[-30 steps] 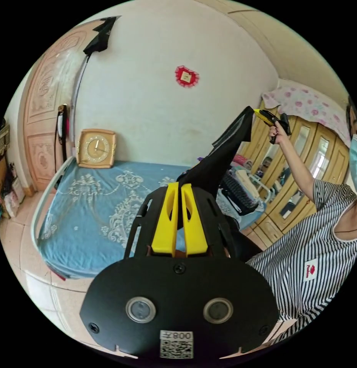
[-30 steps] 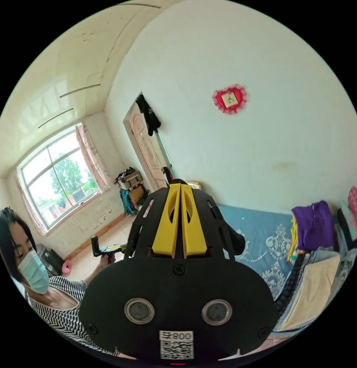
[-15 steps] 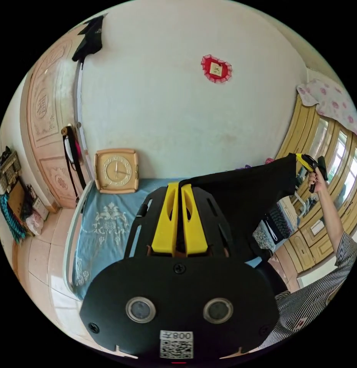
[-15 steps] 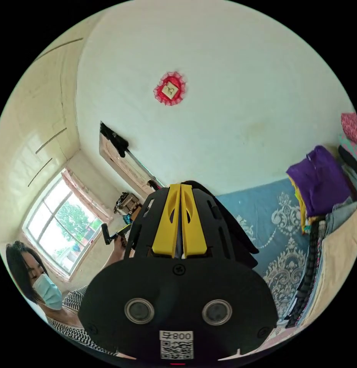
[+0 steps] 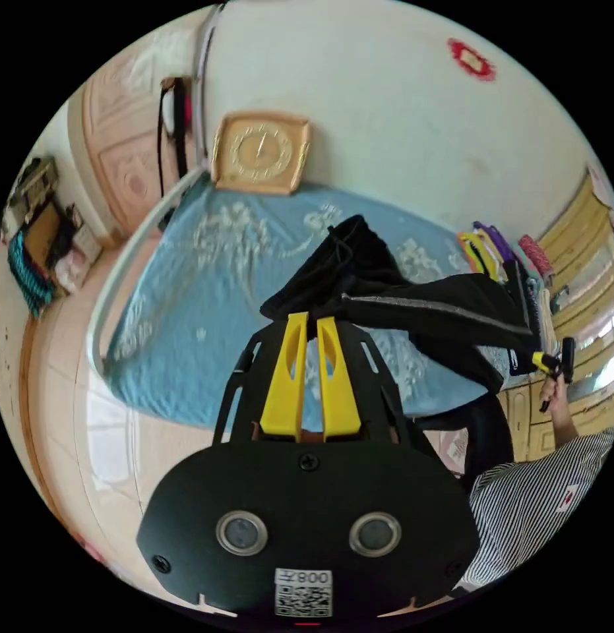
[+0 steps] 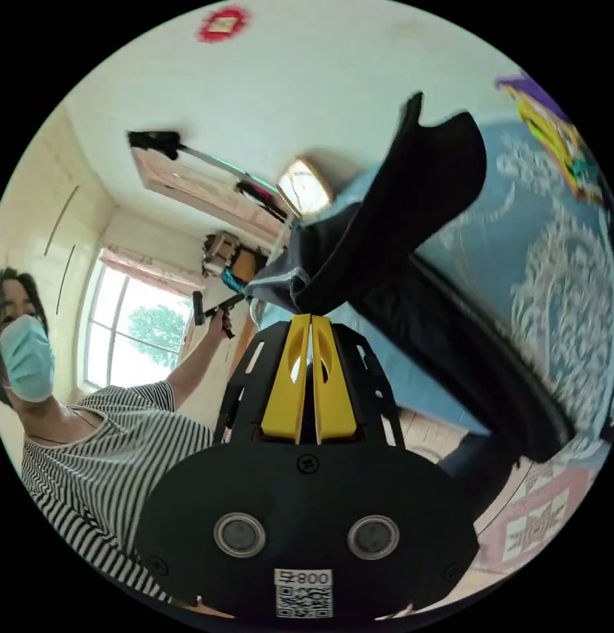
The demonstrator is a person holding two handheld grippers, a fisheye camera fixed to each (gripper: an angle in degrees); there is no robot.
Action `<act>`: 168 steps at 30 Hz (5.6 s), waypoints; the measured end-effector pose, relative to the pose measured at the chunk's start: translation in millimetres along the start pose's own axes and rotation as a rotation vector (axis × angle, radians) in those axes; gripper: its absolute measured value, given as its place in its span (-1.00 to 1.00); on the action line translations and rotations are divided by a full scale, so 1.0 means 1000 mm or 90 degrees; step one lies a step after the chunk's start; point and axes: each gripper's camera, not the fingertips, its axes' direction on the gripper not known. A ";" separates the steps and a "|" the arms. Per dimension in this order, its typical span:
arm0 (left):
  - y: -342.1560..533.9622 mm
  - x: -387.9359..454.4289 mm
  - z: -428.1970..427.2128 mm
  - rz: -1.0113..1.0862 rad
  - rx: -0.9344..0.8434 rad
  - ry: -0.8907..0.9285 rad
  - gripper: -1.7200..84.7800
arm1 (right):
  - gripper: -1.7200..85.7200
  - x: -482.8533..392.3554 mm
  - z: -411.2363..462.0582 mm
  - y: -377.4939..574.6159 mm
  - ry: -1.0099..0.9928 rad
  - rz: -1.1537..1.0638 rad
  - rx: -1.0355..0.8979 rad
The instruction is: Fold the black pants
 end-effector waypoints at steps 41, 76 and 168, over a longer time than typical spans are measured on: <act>-0.108 0.383 0.611 0.018 -0.194 0.085 -0.95 | -0.93 -0.064 0.249 -0.122 0.709 -0.034 -0.351; -0.046 0.336 0.668 -0.017 -0.137 0.088 -0.84 | -0.95 -0.024 0.160 -0.357 0.732 0.020 -0.201; 0.126 0.133 0.377 -0.056 0.161 0.136 -0.90 | -0.95 0.072 0.171 -0.438 0.598 -0.016 -0.008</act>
